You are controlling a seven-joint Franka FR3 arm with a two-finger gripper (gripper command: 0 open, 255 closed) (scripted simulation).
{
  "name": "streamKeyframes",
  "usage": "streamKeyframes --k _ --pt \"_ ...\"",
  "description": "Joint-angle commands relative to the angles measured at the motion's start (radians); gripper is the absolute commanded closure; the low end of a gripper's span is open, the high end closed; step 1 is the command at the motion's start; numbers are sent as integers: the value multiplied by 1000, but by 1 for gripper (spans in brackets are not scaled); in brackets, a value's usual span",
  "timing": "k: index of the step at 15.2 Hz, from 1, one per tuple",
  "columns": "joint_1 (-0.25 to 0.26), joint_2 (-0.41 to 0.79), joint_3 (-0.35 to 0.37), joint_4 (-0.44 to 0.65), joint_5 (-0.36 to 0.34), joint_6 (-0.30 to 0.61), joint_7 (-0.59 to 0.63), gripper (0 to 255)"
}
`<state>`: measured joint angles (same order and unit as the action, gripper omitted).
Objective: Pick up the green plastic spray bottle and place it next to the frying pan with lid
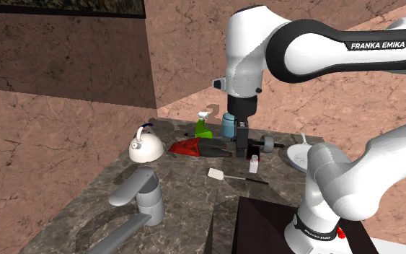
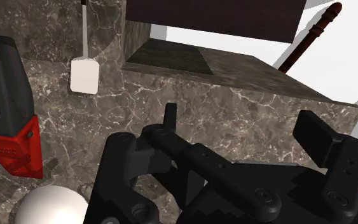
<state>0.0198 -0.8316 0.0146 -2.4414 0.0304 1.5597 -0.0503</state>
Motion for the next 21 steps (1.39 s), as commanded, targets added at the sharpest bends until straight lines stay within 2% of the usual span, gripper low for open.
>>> streamKeyframes --k 1,11,17,21 --pt "0 0 0 0 0 0 0 0" --pt "-89 -5 -220 -170 -157 304 -224 0" --pt "-126 87 -374 -199 -221 514 -364 0" --pt "-124 185 -489 -186 -233 658 -467 0"
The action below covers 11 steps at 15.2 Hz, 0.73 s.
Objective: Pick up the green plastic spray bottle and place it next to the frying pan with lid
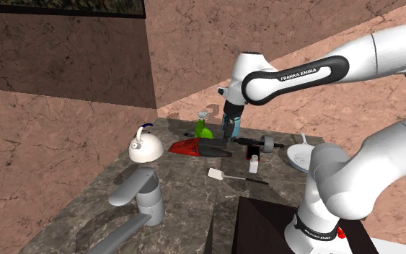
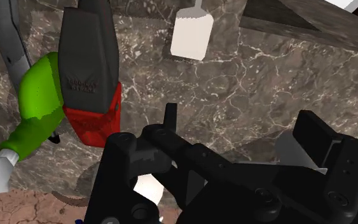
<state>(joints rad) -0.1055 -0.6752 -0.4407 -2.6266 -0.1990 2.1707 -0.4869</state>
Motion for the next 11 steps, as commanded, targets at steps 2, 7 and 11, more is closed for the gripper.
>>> streamKeyframes --k 2,7,11 --pt "14 85 -95 16 6 116 -87 0" --pt "99 243 -276 85 93 274 -263 0" --pt "242 387 -469 169 266 368 -465 0"
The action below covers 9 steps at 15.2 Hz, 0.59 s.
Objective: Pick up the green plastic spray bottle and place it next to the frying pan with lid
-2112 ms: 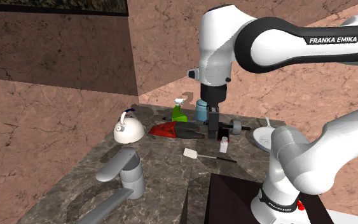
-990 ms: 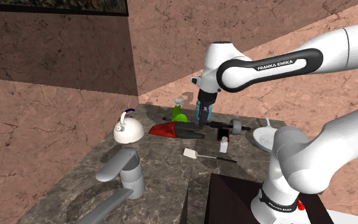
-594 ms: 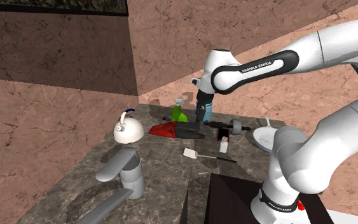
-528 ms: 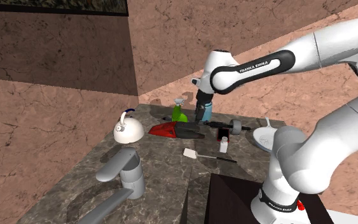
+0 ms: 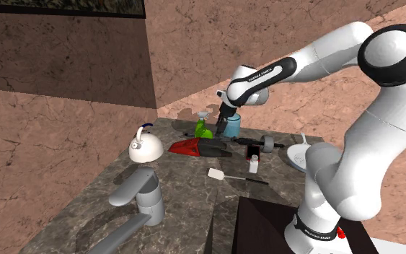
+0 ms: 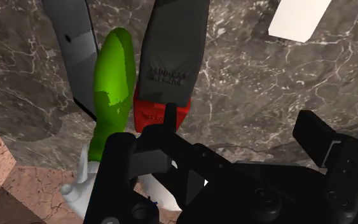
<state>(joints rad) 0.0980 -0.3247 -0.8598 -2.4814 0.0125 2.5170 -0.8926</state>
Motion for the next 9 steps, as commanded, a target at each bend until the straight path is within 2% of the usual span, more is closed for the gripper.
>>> streamKeyframes --k 1,3,4,5,6,8,9 --pt "90 78 -111 49 120 37 -124 0" --pt "217 180 -255 110 304 48 -288 0" --pt "289 257 -338 149 444 33 -402 0" --pt "336 379 -406 197 642 -19 -550 0" --pt "299 503 -399 248 816 -89 -673 0" --pt "111 609 -253 330 952 -149 -774 0" --pt "46 657 -209 371 1006 -177 -812 0"
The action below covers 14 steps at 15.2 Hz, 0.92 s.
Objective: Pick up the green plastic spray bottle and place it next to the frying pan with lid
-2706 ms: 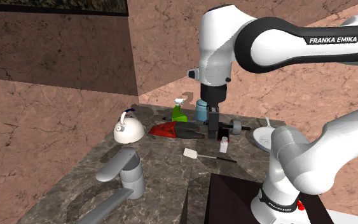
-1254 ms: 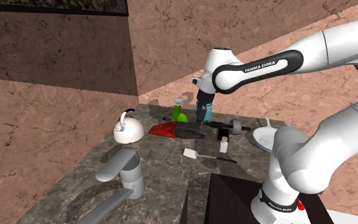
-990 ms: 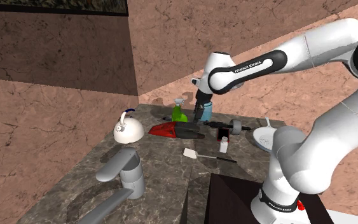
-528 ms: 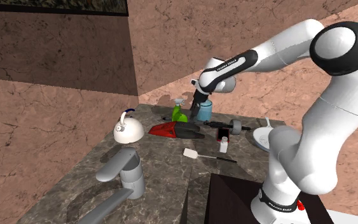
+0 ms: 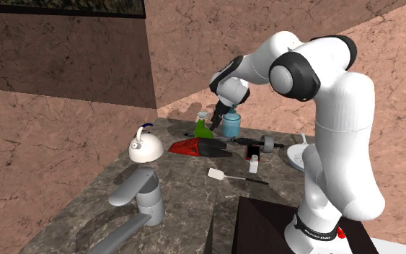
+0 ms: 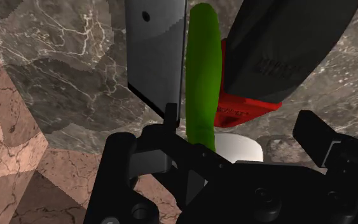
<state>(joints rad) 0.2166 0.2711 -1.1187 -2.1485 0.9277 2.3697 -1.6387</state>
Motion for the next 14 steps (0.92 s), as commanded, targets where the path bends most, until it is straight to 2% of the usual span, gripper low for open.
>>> streamKeyframes --k 1,8,14 --pt "-103 82 70 59 114 -42 -82 0" --pt "-163 178 151 94 222 -35 -133 0" --pt "-167 186 157 97 230 -34 -136 0"
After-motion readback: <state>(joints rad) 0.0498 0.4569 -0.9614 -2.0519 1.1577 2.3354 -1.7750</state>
